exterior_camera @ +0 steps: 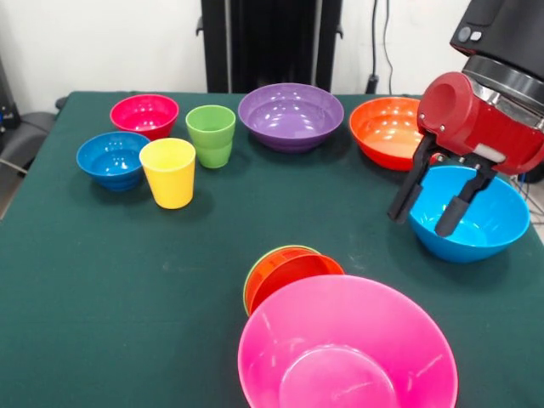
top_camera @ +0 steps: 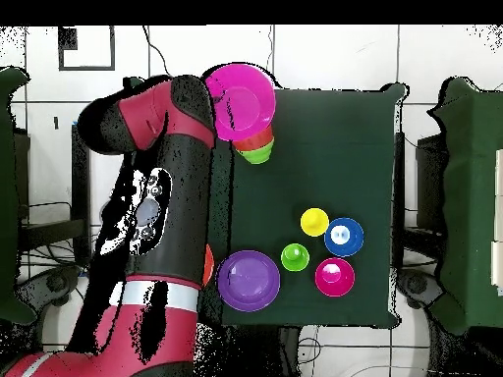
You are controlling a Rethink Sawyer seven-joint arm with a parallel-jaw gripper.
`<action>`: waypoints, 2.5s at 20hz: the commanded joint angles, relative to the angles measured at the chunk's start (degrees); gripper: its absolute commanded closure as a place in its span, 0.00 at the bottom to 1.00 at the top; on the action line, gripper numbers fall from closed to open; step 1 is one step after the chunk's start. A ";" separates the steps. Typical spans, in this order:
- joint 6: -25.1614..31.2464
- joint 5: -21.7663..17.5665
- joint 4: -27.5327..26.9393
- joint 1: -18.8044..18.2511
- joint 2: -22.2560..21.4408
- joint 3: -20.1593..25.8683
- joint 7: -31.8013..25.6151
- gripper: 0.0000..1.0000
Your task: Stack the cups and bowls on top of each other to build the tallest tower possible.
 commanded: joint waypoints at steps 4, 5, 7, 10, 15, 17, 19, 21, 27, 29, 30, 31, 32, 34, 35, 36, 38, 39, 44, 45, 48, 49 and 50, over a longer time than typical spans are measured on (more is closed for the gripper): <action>3.45 -4.24 -0.60 -1.00 2.03 8.66 -14.39 0.00; 3.28 -4.20 -0.46 -1.16 1.96 8.78 -14.34 0.00; 2.93 -4.63 0.09 -1.60 1.78 8.92 -15.41 0.00; 3.46 -5.11 -0.16 -2.11 1.93 9.18 -16.95 0.00; 1.73 -6.77 1.63 -3.28 1.28 9.61 -18.84 0.00; 0.73 -7.39 2.49 -3.67 1.03 9.89 -18.86 0.00; -1.12 -7.81 3.40 -4.03 0.95 9.84 -16.79 0.00; -1.93 -8.42 4.13 -3.69 0.76 9.40 -15.12 0.00; -5.93 -9.71 7.87 -4.73 -0.92 10.59 -13.49 0.00; -7.19 -10.61 8.25 -5.05 -1.04 10.75 -13.79 0.00; -8.12 -10.86 8.56 -5.27 -1.18 10.98 -13.58 0.00; -8.64 -11.26 8.35 -5.23 -1.05 10.93 -12.83 0.00; -9.15 -11.65 8.14 -5.20 -0.92 10.88 -12.09 1.00; -9.52 -12.01 8.00 -4.81 -0.88 10.42 -11.31 1.00; -9.70 -12.19 7.93 -4.62 -0.85 10.19 -10.92 1.00; -9.89 -12.37 7.85 -4.43 -0.83 9.96 -10.53 1.00; -9.38 -12.23 7.71 -4.44 -0.77 10.37 -10.32 1.00; -9.52 -12.31 7.63 -4.43 -0.71 10.51 -10.15 1.00; -9.16 -12.22 7.02 -4.76 -0.35 11.53 -10.09 1.00; -9.68 -12.19 6.86 -4.83 -0.12 11.62 -9.51 1.00; -9.79 -11.92 6.09 -5.17 0.51 12.28 -9.44 1.00; -10.25 -11.85 6.02 -5.34 0.68 12.54 -9.23 1.00; -11.77 -11.64 6.68 -5.79 0.68 13.07 -8.46 1.00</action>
